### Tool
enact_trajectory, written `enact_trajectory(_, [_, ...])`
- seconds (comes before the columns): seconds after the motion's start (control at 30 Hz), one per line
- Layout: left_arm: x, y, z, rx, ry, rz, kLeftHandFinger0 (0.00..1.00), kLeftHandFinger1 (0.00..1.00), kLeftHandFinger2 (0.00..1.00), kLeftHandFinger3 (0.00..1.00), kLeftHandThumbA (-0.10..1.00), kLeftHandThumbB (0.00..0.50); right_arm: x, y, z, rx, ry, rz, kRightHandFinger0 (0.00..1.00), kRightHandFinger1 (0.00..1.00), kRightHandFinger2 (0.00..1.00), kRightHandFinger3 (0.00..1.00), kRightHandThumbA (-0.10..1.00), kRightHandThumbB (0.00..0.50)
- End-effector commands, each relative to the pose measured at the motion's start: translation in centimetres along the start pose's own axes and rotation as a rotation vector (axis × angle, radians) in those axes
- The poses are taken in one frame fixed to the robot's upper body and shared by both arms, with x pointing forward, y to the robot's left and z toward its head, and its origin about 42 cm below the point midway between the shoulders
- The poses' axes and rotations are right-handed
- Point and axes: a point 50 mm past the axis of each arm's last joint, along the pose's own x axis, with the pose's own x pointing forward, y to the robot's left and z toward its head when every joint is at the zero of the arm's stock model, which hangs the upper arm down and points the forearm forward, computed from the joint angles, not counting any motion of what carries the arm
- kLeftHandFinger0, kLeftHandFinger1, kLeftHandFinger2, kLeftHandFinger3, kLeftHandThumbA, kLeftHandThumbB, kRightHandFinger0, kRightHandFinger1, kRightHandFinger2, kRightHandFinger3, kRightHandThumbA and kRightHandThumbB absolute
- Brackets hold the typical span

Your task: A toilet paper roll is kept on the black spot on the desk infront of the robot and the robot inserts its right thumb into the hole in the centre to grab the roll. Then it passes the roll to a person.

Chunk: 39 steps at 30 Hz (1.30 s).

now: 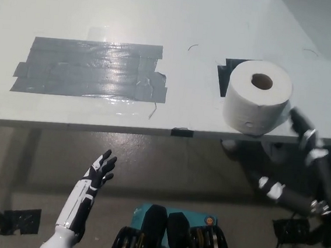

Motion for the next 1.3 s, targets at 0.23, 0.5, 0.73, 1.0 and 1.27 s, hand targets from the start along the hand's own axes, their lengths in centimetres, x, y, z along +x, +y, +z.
enact_trajectory(0.23, [-0.8,-0.1,1.0,0.008,-0.057,-0.014,1.0,1.0,1.0,1.0,1.0,0.207,17.3,-11.9,9.0,-0.335,0.086,0.051,1.0,1.0,1.0,1.0,1.0,0.369])
enact_trajectory(0.5, [-0.3,-0.1,1.2,0.02,-0.066,-0.017,1.0,1.0,1.0,1.0,1.0,0.221,27.9,-13.5,9.0,-0.336,0.3,0.192,1.0,1.0,1.0,1.0,0.77,0.378])
enact_trajectory(0.73, [0.2,-0.2,1.6,0.038,-0.076,-0.023,1.0,1.0,1.0,1.0,1.0,0.239,32.6,-11.6,7.9,-0.393,0.503,0.31,1.0,1.0,1.0,1.0,0.69,0.399])
enact_trajectory(1.0, [0.5,-0.2,1.7,0.031,-0.08,-0.033,1.0,1.0,1.0,1.0,1.0,0.245,34.1,-8.5,6.4,-0.533,0.616,0.499,1.0,1.0,1.0,1.0,0.81,0.388])
enact_trajectory(1.27, [1.0,-0.1,2.2,0.033,-0.095,-0.034,1.0,1.0,1.0,1.0,1.0,0.249,35.2,-7.2,6.1,-0.58,0.743,0.661,1.0,1.0,1.0,1.0,0.9,0.333])
